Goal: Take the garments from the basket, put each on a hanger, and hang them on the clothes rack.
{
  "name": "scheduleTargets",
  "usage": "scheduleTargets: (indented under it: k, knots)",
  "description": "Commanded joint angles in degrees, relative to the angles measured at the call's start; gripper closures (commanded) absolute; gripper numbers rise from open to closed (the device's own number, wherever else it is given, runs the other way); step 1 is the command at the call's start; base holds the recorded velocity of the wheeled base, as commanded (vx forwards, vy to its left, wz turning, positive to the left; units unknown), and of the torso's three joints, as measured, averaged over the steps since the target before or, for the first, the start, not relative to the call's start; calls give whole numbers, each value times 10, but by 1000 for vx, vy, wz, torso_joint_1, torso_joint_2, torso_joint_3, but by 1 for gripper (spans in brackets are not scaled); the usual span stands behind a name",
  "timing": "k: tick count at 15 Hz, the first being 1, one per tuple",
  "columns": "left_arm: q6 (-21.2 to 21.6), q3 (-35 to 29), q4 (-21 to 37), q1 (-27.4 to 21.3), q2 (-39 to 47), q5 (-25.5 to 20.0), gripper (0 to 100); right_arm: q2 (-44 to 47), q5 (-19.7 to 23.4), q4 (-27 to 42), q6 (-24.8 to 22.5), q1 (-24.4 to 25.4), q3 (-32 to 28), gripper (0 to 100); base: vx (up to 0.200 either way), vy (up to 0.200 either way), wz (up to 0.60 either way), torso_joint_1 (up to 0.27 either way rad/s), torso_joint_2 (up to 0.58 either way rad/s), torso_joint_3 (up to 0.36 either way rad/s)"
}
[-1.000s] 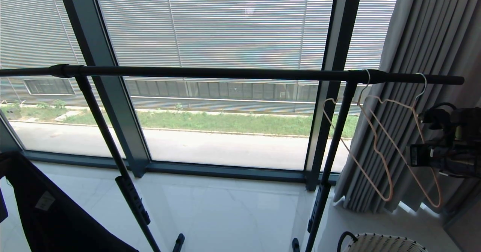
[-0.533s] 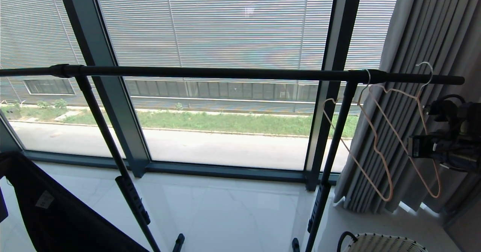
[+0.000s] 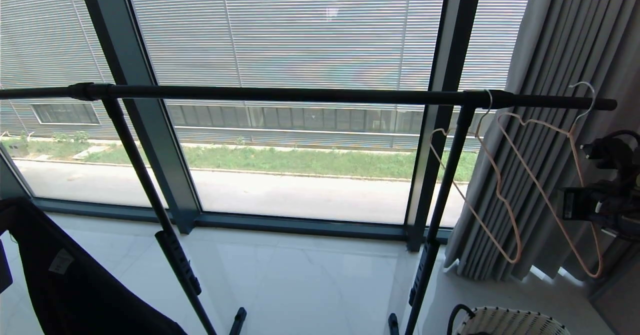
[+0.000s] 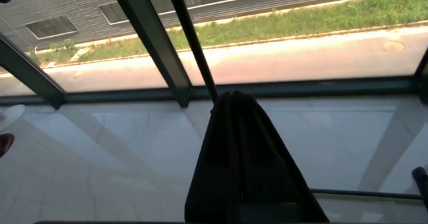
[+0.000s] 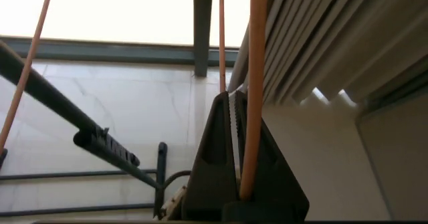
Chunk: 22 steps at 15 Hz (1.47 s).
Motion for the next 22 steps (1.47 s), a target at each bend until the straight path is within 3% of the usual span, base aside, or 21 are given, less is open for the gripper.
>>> scheduleTargets:
  k: [1, 8, 14, 19, 22]
  knots:
    - [1, 1, -8, 0, 1, 0, 100, -63, 0, 0, -3, 0, 64, 100, -200, 0, 0, 2, 7, 2]
    - [1, 7, -10, 0, 5, 0, 100, -163, 0, 6, -36, 11, 160, 100, -200, 0, 0, -2, 2, 1]
    - [1, 22, -10, 0, 4, 0, 100, -255, 32, 100, -53, 23, 143, 100, -200, 0, 0, 3, 4, 2]
    - [2, 24, -10, 0, 3, 0, 100, -331, 101, 208, -56, 29, 78, 100, 0, 0, 0, 0, 0, 0]
    - [2, 23, -10, 0, 2, 0, 100, -359, 115, 241, -56, 56, 69, 100, 0, 133, 0, -2, 0, 0]
